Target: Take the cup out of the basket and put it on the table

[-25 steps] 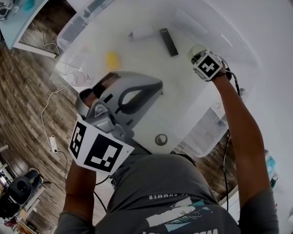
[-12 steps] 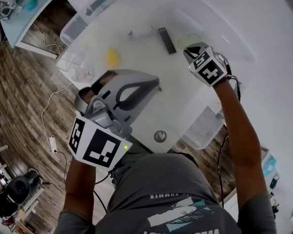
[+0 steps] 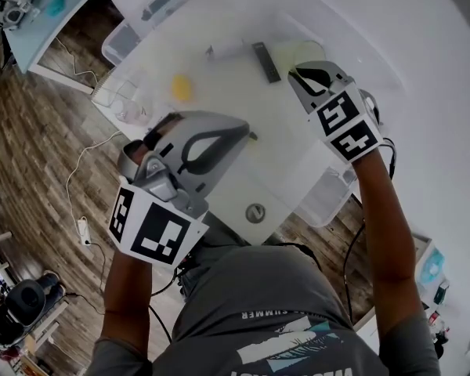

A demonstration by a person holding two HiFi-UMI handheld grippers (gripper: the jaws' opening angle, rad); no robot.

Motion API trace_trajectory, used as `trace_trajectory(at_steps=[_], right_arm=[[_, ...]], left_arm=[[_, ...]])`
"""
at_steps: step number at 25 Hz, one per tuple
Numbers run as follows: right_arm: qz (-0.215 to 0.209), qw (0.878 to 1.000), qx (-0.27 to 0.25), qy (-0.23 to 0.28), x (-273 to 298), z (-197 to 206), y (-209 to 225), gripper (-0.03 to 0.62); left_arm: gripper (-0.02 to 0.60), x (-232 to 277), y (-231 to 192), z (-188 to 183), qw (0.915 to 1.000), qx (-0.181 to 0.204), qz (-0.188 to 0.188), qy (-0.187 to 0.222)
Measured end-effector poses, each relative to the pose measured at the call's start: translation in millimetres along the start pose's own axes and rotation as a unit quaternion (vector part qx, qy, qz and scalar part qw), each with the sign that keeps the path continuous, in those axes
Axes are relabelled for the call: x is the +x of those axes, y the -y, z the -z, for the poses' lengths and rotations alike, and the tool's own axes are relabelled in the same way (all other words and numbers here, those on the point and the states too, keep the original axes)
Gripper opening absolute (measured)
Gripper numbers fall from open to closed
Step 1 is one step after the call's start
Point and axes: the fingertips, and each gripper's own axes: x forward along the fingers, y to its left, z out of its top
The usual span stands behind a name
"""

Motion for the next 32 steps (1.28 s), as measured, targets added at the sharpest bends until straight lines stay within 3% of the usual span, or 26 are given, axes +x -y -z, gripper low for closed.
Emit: trace_trajectory(at_steps=[16, 32], right_arm=[[0.021, 0.995, -0.041, 0.091, -71, -69, -47, 0.029], [-0.007, 0.986, -0.088, 0.141, -93, -109, -131, 0.029]], left_arm=[[0.011, -33, 23, -7, 0.9995, 0.007, -0.029, -0.008], [0.011, -77, 42, 5, 0.9963, -0.010, -0.078, -0.035]])
